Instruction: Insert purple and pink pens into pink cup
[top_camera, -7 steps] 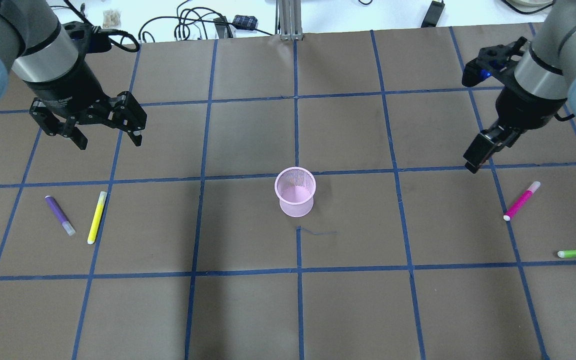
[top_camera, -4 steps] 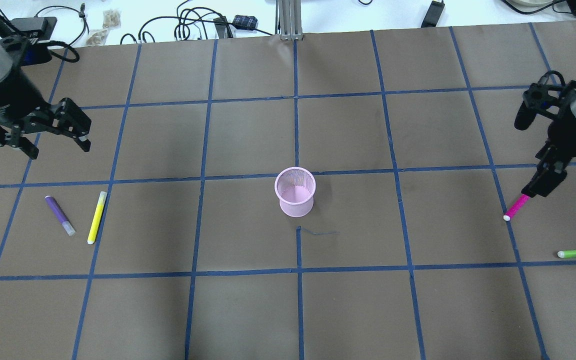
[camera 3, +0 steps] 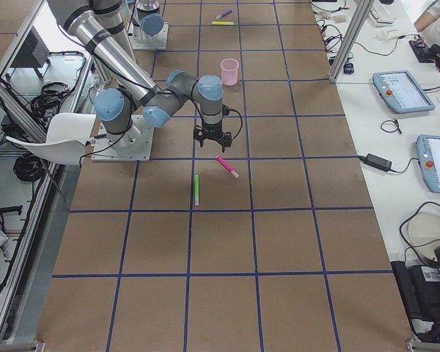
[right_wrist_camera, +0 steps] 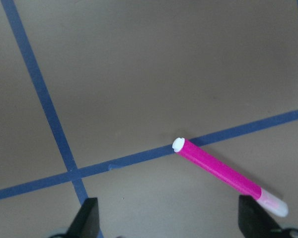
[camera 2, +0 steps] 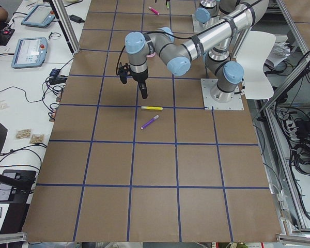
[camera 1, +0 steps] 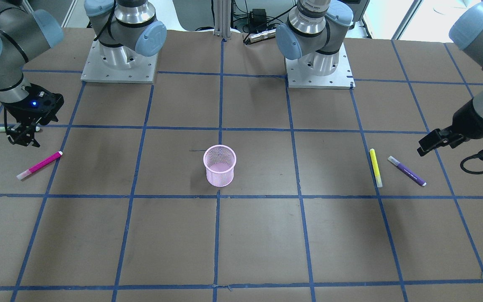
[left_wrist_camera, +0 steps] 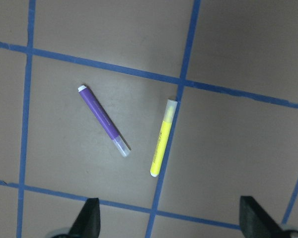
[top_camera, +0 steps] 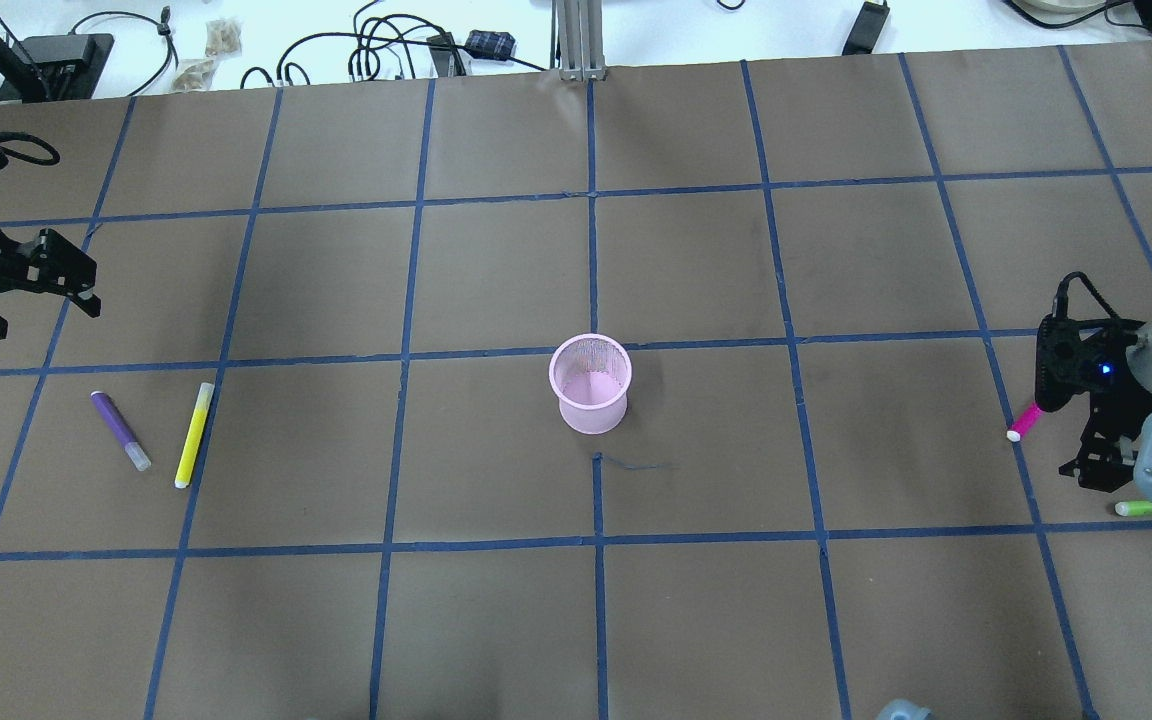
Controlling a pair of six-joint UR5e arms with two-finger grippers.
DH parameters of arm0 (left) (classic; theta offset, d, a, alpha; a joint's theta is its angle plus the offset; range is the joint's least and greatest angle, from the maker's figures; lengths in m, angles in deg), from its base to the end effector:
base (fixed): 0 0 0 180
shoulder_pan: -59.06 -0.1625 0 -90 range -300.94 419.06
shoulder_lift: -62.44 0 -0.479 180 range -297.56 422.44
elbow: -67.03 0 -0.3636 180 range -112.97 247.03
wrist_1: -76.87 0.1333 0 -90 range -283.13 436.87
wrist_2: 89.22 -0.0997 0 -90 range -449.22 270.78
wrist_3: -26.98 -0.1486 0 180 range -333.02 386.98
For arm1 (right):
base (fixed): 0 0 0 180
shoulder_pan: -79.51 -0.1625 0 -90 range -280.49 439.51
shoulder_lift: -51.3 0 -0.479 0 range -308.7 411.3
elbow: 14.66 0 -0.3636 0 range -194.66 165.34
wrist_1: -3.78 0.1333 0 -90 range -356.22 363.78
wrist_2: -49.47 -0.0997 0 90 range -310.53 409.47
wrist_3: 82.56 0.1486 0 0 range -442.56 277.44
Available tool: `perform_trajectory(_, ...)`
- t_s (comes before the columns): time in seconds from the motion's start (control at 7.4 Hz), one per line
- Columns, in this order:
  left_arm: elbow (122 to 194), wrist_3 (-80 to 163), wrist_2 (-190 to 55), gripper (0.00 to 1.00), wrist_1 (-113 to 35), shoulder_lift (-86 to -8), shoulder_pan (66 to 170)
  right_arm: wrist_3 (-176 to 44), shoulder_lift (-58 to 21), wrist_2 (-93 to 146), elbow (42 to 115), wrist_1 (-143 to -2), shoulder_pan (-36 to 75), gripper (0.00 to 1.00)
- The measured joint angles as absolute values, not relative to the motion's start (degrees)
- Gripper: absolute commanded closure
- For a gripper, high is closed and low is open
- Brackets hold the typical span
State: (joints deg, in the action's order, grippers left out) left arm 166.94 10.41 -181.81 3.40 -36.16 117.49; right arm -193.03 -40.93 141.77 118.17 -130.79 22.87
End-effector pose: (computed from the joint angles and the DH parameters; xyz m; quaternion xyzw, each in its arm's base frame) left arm 0.1596 -0.5016 0.3689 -0.1301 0.9911 0.0250 0.0136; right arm -0.0956 -0.3767 0.2633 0.6222 -0.7818 -0.0083 0.0391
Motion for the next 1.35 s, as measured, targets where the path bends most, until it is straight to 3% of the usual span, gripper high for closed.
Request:
perform_trajectory(0.54,172.9,12.2,-181.8,0.00,21.3,-45.3,111.6,-207.1,-34.6,139.5,119.3,-139.8,23.1,0.13)
perform_trajectory(0.95,173.9,14.6,-181.3,0.00,24.3,-49.2,109.8,-208.6,-33.2,139.3,119.4,-140.6,23.1,0.15)
perform_trajectory(1.08,174.0,14.9,-181.3,0.10,24.4,-50.1,109.6,-208.6,-33.1,139.3,119.4,-140.7,23.1,0.15)
perform_trajectory(1.35,174.2,15.1,-181.2,0.17,24.4,-51.4,109.5,-208.6,-32.3,138.5,119.5,-141.0,23.1,0.16)
